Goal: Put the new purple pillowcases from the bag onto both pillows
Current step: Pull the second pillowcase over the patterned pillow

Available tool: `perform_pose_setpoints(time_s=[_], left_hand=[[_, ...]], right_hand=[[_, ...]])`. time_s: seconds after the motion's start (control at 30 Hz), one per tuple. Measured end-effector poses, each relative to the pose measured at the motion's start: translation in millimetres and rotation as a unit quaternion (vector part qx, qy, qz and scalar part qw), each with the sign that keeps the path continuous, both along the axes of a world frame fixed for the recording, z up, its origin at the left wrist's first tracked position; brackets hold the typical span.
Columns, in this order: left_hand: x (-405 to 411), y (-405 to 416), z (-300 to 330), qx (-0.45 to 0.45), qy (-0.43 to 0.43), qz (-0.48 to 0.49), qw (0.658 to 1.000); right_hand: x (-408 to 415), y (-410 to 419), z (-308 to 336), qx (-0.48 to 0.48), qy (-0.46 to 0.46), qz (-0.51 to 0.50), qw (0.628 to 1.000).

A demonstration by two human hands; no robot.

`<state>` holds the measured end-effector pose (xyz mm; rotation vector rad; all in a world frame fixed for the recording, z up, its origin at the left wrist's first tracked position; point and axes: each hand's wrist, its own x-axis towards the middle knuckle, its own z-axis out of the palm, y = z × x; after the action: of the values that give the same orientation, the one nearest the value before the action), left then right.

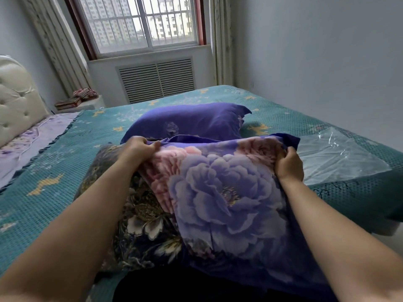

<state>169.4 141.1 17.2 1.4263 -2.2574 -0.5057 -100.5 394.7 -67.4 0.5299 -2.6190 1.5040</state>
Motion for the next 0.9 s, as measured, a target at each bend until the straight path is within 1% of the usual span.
perform_pose_setpoints(time_s=[0.03,0.07,0.1,0.13,0.2,0.23,0.27,0.3,0.33,0.37,0.4,0.43,0.47,0.5,0.53,0.6,0.63,0.67,0.7,0.77,0.8,0.83,0.9], left_hand=[[3.3,1.8,0.5,-0.07,-0.002,0.018,0.997],[9.7,0.6,-3.6,-0.114,-0.001,0.038,0.993],[15.3,2.6,-7.9,-0.129,0.002,0.056,0.99],[20.4,0.1,-16.3,-0.108,0.008,0.068,0.992],[27.8,-3.3,-28.0,-0.026,0.02,0.072,0.997],[31.1,-5.5,-29.9,0.013,0.04,0.067,0.997],[33.3,-6.8,-28.7,0.055,0.087,0.055,0.993],[35.3,-5.2,-26.5,0.117,0.156,0.032,0.98],[36.0,0.1,-21.3,0.174,0.228,0.006,0.958],[36.2,10.8,-15.2,0.218,0.275,-0.015,0.936],[36.4,24.6,-13.2,0.256,0.304,-0.031,0.917],[36.5,41.6,-12.2,0.289,0.312,-0.042,0.904],[36.6,58.6,-15.0,0.316,0.305,-0.049,0.897],[36.5,75.1,-20.3,0.329,0.288,-0.054,0.898],[38.6,89.2,-27.5,0.324,0.262,-0.057,0.907],[46.2,111.0,-43.6,0.278,0.183,-0.073,0.94],[51.8,117.1,-50.6,0.252,0.138,-0.089,0.954],[57.5,123.2,-55.0,0.237,0.104,-0.117,0.959],[62.0,126.9,-58.0,0.234,0.084,-0.152,0.957],[71.0,133.3,-60.1,0.259,0.061,-0.208,0.941],[73.5,134.3,-61.1,0.258,0.04,-0.214,0.941],[75.3,132.9,-64.3,0.241,0.01,-0.204,0.949],[75.6,131.9,-68.7,0.195,-0.05,-0.163,0.966]], right_hand=[[1.3,-2.0,0.3,0.001,0.013,-0.001,1.0],[3.4,-5.4,1.1,0.005,0.019,0.0,1.0],[5.4,-9.2,2.7,0.011,0.019,0.004,1.0],[5.7,-12.8,4.7,0.02,0.011,0.01,1.0],[3.1,-18.5,6.3,0.035,-0.027,0.036,0.998],[2.1,-18.5,7.0,0.041,-0.05,0.051,0.997],[2.7,-17.2,7.4,0.045,-0.066,0.062,0.995],[5.8,-14.6,7.4,0.053,-0.066,0.066,0.994],[11.8,-11.3,8.3,0.059,-0.049,0.057,0.995],[20.9,-7.8,9.2,0.067,-0.015,0.043,0.997],[33.4,-5.1,9.3,0.073,0.025,0.032,0.997],[47.5,-4.1,8.7,0.074,0.062,0.032,0.995],[61.5,-4.2,5.9,0.077,0.092,0.043,0.992],[73.9,-4.9,2.6,0.092,0.116,0.058,0.987],[84.4,-5.8,-3.4,0.115,0.133,0.072,0.982],[95.5,-5.0,-15.0,0.139,0.153,0.081,0.975],[98.4,-1.7,-17.7,0.129,0.154,0.077,0.977],[100.0,2.2,-20.0,0.113,0.154,0.074,0.979],[100.4,6.1,-21.8,0.098,0.153,0.071,0.981],[106.7,14.3,-25.5,0.073,0.154,0.057,0.984],[111.8,18.0,-28.5,0.062,0.162,0.043,0.984],[119.4,21.6,-31.5,0.053,0.176,0.03,0.983],[138.5,28.7,-37.3,0.038,0.223,0.006,0.974]])
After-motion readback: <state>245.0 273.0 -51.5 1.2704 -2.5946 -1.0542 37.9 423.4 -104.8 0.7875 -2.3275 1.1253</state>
